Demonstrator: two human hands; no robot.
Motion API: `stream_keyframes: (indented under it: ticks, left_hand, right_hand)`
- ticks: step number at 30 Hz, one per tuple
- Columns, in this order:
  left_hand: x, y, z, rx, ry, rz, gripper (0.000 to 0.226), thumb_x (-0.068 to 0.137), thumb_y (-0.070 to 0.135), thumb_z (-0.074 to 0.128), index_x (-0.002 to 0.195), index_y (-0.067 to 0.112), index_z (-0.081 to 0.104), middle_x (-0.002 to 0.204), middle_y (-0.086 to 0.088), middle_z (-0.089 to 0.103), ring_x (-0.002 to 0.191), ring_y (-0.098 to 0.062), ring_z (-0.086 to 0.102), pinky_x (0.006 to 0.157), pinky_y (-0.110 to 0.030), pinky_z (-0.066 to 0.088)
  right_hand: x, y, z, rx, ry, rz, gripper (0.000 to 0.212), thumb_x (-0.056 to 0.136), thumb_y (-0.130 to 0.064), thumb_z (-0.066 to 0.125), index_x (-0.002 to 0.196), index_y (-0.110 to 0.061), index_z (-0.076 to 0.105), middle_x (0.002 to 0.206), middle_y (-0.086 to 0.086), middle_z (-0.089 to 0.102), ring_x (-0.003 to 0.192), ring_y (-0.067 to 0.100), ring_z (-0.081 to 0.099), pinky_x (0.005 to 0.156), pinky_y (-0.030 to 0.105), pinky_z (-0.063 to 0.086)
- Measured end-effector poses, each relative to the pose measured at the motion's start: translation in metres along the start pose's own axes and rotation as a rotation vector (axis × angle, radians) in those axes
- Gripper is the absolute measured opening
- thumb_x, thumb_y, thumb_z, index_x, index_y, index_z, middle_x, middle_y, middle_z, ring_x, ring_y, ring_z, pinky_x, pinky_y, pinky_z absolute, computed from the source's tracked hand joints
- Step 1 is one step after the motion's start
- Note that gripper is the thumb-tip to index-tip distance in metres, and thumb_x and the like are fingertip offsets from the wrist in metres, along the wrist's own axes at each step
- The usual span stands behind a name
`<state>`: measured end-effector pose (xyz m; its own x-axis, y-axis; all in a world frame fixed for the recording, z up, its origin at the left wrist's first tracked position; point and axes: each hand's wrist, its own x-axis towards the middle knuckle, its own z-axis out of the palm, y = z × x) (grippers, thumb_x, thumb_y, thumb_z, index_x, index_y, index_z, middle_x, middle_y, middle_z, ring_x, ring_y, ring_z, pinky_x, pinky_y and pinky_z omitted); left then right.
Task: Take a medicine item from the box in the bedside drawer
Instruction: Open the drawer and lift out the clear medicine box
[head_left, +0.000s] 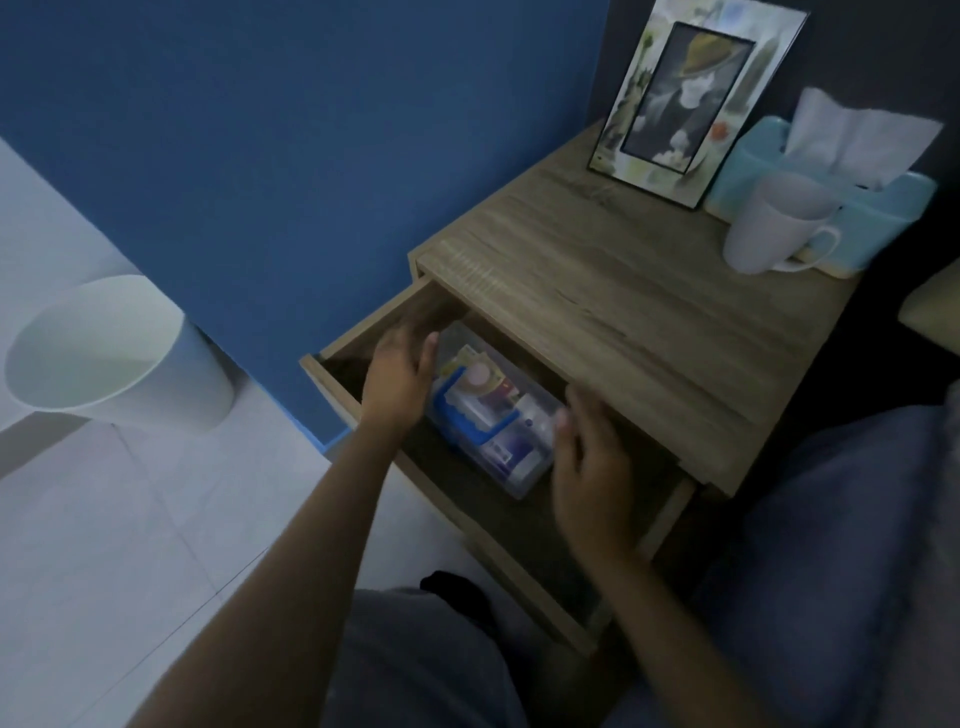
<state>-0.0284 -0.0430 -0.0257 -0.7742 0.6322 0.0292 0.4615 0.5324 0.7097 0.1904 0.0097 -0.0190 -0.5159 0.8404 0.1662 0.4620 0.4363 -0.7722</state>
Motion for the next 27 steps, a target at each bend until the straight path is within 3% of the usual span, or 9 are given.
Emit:
stream_keyframes:
  ticks: [2, 6, 9, 12, 14, 17, 21, 25, 27]
  left_hand:
    - [0.017, -0.007, 0.006, 0.099, -0.107, -0.014, 0.045, 0.097, 0.047, 0.036, 0.13, 0.018, 0.047, 0.131, -0.009, 0.054, 0.117, -0.023, 0.054, 0.09, -0.035, 0.045]
    - [0.045, -0.013, 0.019, 0.127, -0.214, -0.15, 0.051, 0.096, 0.054, 0.032, 0.124, 0.014, 0.05, 0.117, -0.012, 0.06, 0.101, -0.022, 0.059, 0.083, -0.038, 0.049]
    - [0.054, -0.015, 0.025, 0.083, -0.281, -0.286, 0.057, 0.094, 0.058, 0.03, 0.113, 0.012, 0.056, 0.103, -0.014, 0.065, 0.091, -0.025, 0.064, 0.086, -0.046, 0.053]
    - [0.056, -0.02, 0.031, 0.079, -0.281, -0.312, 0.057, 0.092, 0.061, 0.032, 0.106, 0.013, 0.058, 0.096, -0.013, 0.066, 0.086, -0.025, 0.064, 0.082, -0.044, 0.053]
    - [0.058, -0.022, 0.032, 0.019, -0.265, -0.339, 0.054, 0.09, 0.064, 0.036, 0.096, 0.016, 0.059, 0.09, -0.011, 0.066, 0.08, -0.023, 0.064, 0.071, -0.037, 0.051]
    - [0.058, -0.021, 0.03, -0.119, -0.27, -0.398, 0.047, 0.085, 0.068, 0.043, 0.085, 0.023, 0.055, 0.085, -0.004, 0.063, 0.078, -0.019, 0.063, 0.068, -0.035, 0.049]
    - [0.057, -0.024, 0.023, -0.138, -0.3, -0.343, 0.043, 0.088, 0.064, 0.043, 0.091, 0.022, 0.055, 0.086, -0.003, 0.061, 0.08, -0.017, 0.062, 0.078, -0.038, 0.051]
    - [0.052, -0.017, 0.006, -0.101, -0.258, -0.261, 0.049, 0.09, 0.061, 0.042, 0.088, 0.017, 0.062, 0.082, -0.003, 0.064, 0.078, -0.017, 0.063, 0.074, -0.033, 0.05]
    - [0.049, -0.01, -0.006, -0.068, -0.197, -0.226, 0.051, 0.09, 0.061, 0.042, 0.085, 0.015, 0.063, 0.073, 0.001, 0.061, 0.07, -0.013, 0.058, 0.064, -0.028, 0.045]
  right_hand:
    - [-0.023, -0.005, 0.021, 0.144, -0.014, 0.104, 0.04, 0.096, -0.05, 0.029, 0.134, -0.043, 0.041, 0.14, -0.008, 0.049, 0.124, -0.009, 0.046, 0.091, 0.013, 0.049]
    - [-0.019, -0.005, 0.053, 0.275, 0.064, 0.339, 0.057, 0.097, -0.035, 0.041, 0.15, -0.026, 0.023, 0.153, 0.0, 0.035, 0.134, 0.01, 0.042, 0.104, 0.037, 0.047]
    - [-0.011, -0.007, 0.065, 0.313, 0.157, 0.335, 0.061, 0.097, -0.031, 0.044, 0.151, -0.027, 0.016, 0.155, 0.001, 0.03, 0.135, 0.009, 0.04, 0.104, 0.036, 0.046]
    - [-0.008, 0.005, 0.069, 0.335, 0.251, 0.415, 0.061, 0.096, -0.029, 0.045, 0.15, -0.033, 0.017, 0.152, 0.0, 0.034, 0.13, 0.01, 0.044, 0.1, 0.036, 0.048]
    - [-0.001, 0.011, 0.072, 0.476, 0.268, 0.533, 0.057, 0.097, -0.03, 0.046, 0.148, -0.033, 0.022, 0.147, 0.002, 0.042, 0.126, 0.012, 0.05, 0.098, 0.038, 0.049]
    - [0.012, 0.011, 0.078, 0.742, 0.28, 0.707, 0.048, 0.098, -0.03, 0.044, 0.144, -0.028, 0.033, 0.138, 0.002, 0.05, 0.109, 0.006, 0.057, 0.083, 0.025, 0.049]
    - [0.011, 0.005, 0.085, 0.887, 0.313, 0.809, 0.042, 0.098, -0.033, 0.042, 0.139, -0.026, 0.04, 0.122, -0.001, 0.056, 0.097, 0.003, 0.059, 0.073, 0.021, 0.047]
    - [0.006, -0.005, 0.084, 0.888, 0.294, 0.826, 0.031, 0.098, -0.036, 0.041, 0.128, -0.034, 0.045, 0.103, -0.011, 0.059, 0.091, 0.001, 0.061, 0.07, 0.022, 0.048]
    - [0.005, -0.015, 0.081, 0.903, 0.271, 0.821, 0.031, 0.098, -0.035, 0.041, 0.129, -0.035, 0.045, 0.103, -0.01, 0.059, 0.094, 0.005, 0.062, 0.076, 0.027, 0.051]
